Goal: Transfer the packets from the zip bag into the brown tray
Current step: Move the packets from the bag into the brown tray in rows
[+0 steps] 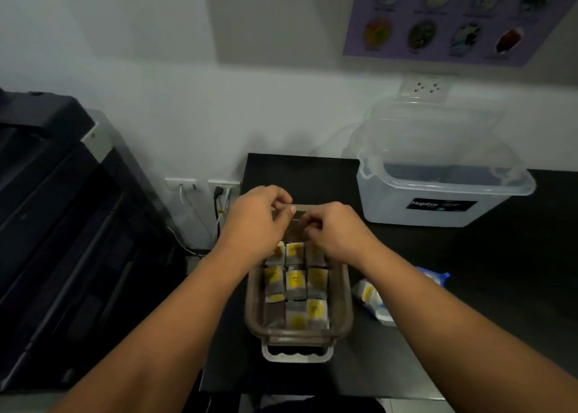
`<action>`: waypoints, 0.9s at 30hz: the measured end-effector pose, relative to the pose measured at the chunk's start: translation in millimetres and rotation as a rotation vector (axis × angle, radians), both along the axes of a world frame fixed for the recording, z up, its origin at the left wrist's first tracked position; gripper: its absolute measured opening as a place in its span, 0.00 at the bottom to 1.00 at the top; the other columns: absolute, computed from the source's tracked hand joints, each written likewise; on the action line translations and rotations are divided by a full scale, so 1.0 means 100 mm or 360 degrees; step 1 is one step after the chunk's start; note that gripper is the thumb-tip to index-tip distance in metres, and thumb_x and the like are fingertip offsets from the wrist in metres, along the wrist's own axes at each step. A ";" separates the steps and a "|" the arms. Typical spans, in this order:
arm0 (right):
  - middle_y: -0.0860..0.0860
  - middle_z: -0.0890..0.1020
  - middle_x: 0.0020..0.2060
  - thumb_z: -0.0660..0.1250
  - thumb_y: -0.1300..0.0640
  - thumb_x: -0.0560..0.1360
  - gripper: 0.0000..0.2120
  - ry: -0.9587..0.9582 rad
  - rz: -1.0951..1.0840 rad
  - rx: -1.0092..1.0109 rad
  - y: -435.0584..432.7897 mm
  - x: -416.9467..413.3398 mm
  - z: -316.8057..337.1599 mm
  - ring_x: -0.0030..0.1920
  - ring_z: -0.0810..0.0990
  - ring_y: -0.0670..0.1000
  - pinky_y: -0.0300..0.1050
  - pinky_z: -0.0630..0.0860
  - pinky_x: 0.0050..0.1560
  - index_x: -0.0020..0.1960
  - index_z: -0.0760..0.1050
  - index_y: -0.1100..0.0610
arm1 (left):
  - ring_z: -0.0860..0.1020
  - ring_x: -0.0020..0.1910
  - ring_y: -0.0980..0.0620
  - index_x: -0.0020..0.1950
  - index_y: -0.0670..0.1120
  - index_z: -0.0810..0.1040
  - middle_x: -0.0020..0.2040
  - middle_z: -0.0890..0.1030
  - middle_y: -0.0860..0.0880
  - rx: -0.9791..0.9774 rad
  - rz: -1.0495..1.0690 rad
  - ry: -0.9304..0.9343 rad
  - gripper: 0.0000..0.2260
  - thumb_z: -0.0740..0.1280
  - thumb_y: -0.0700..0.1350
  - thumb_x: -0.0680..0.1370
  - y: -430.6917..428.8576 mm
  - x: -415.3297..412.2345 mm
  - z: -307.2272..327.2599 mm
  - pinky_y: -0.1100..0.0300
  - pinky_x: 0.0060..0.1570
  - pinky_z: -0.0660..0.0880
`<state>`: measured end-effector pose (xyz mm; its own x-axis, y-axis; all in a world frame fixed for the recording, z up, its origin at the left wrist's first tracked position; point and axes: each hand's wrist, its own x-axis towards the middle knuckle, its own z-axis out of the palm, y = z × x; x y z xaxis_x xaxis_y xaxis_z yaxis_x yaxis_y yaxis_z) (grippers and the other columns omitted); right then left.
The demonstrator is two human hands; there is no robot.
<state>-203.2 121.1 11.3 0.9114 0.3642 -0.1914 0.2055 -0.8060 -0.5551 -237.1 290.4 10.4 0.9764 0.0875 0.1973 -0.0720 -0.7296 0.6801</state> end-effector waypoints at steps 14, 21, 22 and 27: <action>0.45 0.85 0.44 0.70 0.60 0.78 0.08 -0.0001 -0.0303 -0.0011 -1.95 0.03 -0.22 0.45 0.83 0.44 0.46 0.82 0.54 0.52 0.84 0.49 | 0.82 0.48 0.50 0.54 0.50 0.83 0.48 0.84 0.49 0.0263 -0.0384 0.0483 0.08 0.71 0.47 0.77 -2.09 0.07 -0.24 0.52 0.52 0.80; 0.50 0.84 0.49 0.67 0.58 0.81 0.06 0.0395 -0.0048 -0.0205 -2.11 -0.08 -0.76 0.49 0.83 0.50 0.49 0.81 0.55 0.52 0.81 0.50 | 0.76 0.57 0.46 0.62 0.48 0.77 0.60 0.76 0.45 0.0802 -0.0153 0.0899 0.14 0.70 0.46 0.77 -2.46 0.10 -0.83 0.53 0.55 0.77; 0.52 0.84 0.50 0.67 0.58 0.81 0.05 0.0458 0.0006 -0.0285 -2.10 -0.09 -0.84 0.50 0.83 0.52 0.50 0.81 0.56 0.53 0.81 0.52 | 0.75 0.59 0.45 0.64 0.48 0.75 0.61 0.75 0.45 0.0815 -0.0126 0.0912 0.16 0.70 0.46 0.77 -2.46 0.09 -0.90 0.53 0.57 0.77; 0.53 0.82 0.60 0.66 0.55 0.80 0.16 0.0759 0.0021 -0.0442 -1.97 0.02 -1.14 0.57 0.78 0.52 0.49 0.75 0.66 0.67 0.79 0.57 | 0.78 0.53 0.48 0.61 0.48 0.79 0.58 0.75 0.46 0.0732 0.0020 0.1030 0.15 0.72 0.46 0.75 -2.41 0.03 -1.05 0.53 0.55 0.79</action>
<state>-201.5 -76.3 -102.3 0.6958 0.2520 -0.6726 -0.0058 -0.9344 -0.3561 -234.4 49.5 -95.1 0.9089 0.1466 -0.3904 0.2445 -0.9457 0.2141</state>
